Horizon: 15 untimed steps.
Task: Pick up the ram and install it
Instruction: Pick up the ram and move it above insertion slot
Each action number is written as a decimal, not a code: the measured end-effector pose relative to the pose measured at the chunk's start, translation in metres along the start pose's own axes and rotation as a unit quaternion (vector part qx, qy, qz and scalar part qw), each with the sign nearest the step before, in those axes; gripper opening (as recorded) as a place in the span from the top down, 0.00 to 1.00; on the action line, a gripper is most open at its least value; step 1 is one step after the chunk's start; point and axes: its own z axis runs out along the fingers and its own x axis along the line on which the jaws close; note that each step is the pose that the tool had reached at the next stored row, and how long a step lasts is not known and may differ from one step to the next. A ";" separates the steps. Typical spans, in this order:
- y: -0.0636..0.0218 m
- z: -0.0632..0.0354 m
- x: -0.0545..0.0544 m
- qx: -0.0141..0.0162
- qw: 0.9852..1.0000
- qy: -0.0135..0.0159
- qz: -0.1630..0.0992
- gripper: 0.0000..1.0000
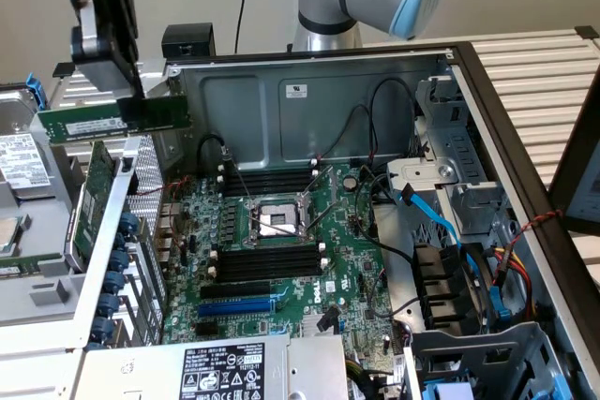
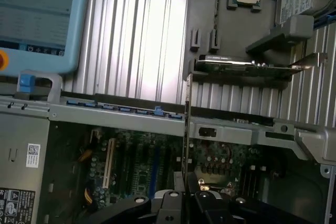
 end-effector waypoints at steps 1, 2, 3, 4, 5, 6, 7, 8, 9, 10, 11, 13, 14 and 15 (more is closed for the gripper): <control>-0.0047 0.0000 0.000 -0.001 1.000 0.000 0.000 0.87; -0.0088 -0.0001 0.001 -0.001 1.000 0.000 0.000 0.87; -0.0132 -0.0001 0.001 -0.002 1.000 0.000 0.000 0.87; -0.0170 -0.0002 0.002 -0.003 1.000 0.000 0.000 0.87; -0.0204 -0.0002 0.002 -0.005 1.000 0.000 0.000 0.87; -0.0236 -0.0002 0.002 -0.007 1.000 -0.001 -0.001 0.87; -0.0273 -0.0002 0.003 -0.008 1.000 -0.001 -0.001 0.87; -0.0306 -0.0002 0.003 -0.009 1.000 -0.001 -0.002 0.87; -0.0346 -0.0002 0.003 -0.010 1.000 -0.001 -0.002 0.87; -0.0386 -0.0003 0.004 -0.011 1.000 -0.001 -0.002 0.87; -0.0425 -0.0004 0.004 -0.012 1.000 -0.001 -0.003 0.87; -0.0508 -0.0004 0.005 -0.013 1.000 0.000 -0.003 0.87; -0.0553 -0.0004 0.006 -0.013 1.000 0.002 -0.003 0.87; -0.0594 -0.0005 0.006 -0.013 1.000 0.005 -0.003 0.87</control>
